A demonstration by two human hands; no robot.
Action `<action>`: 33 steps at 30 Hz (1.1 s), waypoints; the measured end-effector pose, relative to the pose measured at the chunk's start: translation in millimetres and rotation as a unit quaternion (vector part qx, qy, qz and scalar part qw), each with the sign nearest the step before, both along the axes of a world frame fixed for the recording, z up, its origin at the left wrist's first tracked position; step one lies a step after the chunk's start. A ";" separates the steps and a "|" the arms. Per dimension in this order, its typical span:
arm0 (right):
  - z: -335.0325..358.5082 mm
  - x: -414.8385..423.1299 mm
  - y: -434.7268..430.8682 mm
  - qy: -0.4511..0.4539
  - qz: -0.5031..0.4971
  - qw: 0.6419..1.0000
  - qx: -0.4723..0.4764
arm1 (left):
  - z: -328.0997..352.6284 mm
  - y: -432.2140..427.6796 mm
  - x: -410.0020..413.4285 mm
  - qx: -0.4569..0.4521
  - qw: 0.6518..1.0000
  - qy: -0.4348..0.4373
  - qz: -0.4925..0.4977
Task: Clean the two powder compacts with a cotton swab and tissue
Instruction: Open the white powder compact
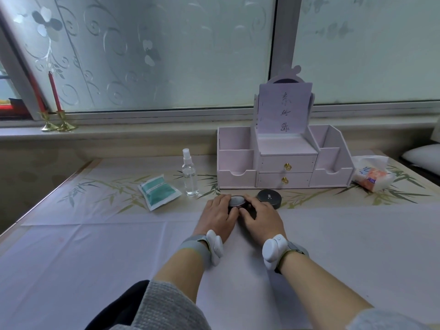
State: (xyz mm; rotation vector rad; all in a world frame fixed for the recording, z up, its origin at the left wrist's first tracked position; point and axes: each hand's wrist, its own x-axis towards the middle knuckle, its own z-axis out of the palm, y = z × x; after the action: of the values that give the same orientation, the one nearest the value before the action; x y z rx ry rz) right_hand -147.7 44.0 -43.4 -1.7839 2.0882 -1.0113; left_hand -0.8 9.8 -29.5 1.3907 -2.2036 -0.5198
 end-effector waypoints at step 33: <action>5.0 7.6 6.0 -0.003 -0.001 1.000 0.017 | 1.2 -18.3 -11.9 0.069 0.954 0.215 0.195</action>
State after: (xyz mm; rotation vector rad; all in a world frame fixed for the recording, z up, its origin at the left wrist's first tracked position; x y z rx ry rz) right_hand -140.1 49.9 -38.4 -1.7594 2.0919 -0.9743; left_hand -12.8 -8.5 -28.3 1.5584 -1.5269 -0.7556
